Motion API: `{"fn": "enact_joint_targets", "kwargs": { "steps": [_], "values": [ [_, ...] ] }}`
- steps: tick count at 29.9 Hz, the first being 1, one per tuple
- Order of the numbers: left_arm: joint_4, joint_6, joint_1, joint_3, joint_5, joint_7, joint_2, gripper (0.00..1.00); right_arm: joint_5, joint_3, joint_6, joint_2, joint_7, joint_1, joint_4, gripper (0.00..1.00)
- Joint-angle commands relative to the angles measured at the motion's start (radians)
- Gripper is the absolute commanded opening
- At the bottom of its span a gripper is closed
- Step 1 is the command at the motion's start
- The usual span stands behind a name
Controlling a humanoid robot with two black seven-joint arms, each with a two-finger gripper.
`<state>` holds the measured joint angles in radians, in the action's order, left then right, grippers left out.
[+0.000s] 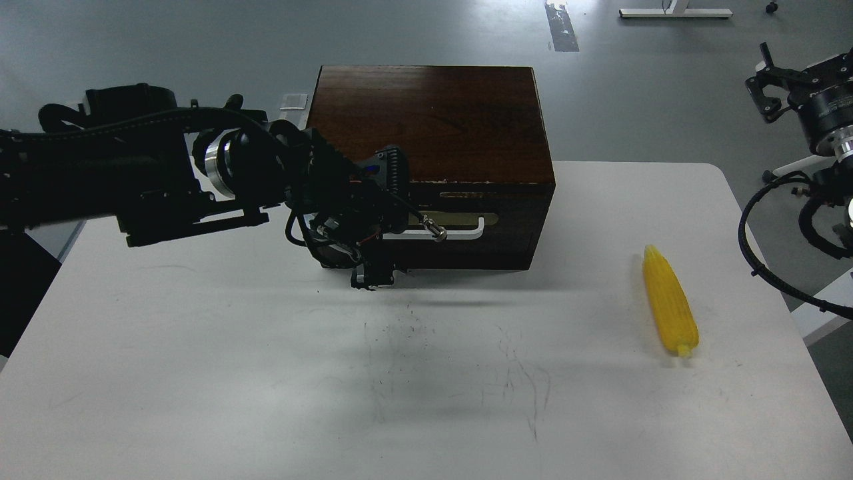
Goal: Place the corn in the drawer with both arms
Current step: 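Grip the drawer handle with the left hand and pull it toward the robot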
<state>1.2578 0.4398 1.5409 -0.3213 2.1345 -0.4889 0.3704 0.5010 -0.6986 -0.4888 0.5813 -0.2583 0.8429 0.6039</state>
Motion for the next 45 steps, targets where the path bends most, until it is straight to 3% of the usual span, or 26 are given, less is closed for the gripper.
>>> {"fn": "enact_joint_targets", "kwargs": {
  "steps": [1,12,45],
  "values": [
    [0.011,0.0,0.005,0.001,-0.001,0.0,0.001,0.47,-0.001,0.001,0.0,0.0,0.001,0.002,-0.001,1.0],
    [0.12,0.03,0.047,0.002,-0.002,0.0,0.015,0.48,-0.001,0.001,0.0,0.0,0.001,0.005,-0.029,1.0],
    [0.253,0.049,0.062,0.01,-0.01,0.0,0.058,0.48,-0.001,0.002,0.0,0.034,-0.001,0.007,-0.059,1.0]
  ]
}}
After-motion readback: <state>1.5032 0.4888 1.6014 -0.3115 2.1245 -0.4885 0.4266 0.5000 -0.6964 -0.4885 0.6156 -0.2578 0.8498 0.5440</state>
